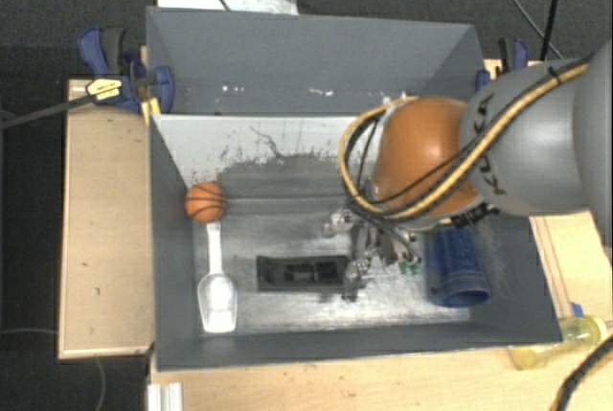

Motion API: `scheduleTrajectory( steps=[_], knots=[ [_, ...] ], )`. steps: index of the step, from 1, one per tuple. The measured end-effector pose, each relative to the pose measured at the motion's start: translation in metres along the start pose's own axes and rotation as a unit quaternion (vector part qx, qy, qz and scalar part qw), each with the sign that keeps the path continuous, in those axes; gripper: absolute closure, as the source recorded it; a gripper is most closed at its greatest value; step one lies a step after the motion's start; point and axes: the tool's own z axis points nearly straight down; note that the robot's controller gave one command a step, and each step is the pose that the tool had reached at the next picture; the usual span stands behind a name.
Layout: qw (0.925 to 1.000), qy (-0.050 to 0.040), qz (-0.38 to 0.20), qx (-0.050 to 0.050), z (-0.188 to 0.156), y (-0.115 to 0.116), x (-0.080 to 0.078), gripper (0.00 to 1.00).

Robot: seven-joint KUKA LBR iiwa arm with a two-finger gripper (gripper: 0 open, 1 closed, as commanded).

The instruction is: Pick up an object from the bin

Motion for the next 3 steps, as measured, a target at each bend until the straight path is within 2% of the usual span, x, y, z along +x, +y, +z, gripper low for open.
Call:
scheduleTrajectory(
  steps=[1,2,3],
  knots=[
    [0.9892,0.0073,-0.147,0.001,0.039,0.006,0.002,1.0],
    [0.9893,0.0074,-0.146,0.001,0.039,0.006,0.002,1.0],
    [0.9906,0.0048,-0.137,-0.001,-0.094,0.012,0.013,1.0]
  ],
)
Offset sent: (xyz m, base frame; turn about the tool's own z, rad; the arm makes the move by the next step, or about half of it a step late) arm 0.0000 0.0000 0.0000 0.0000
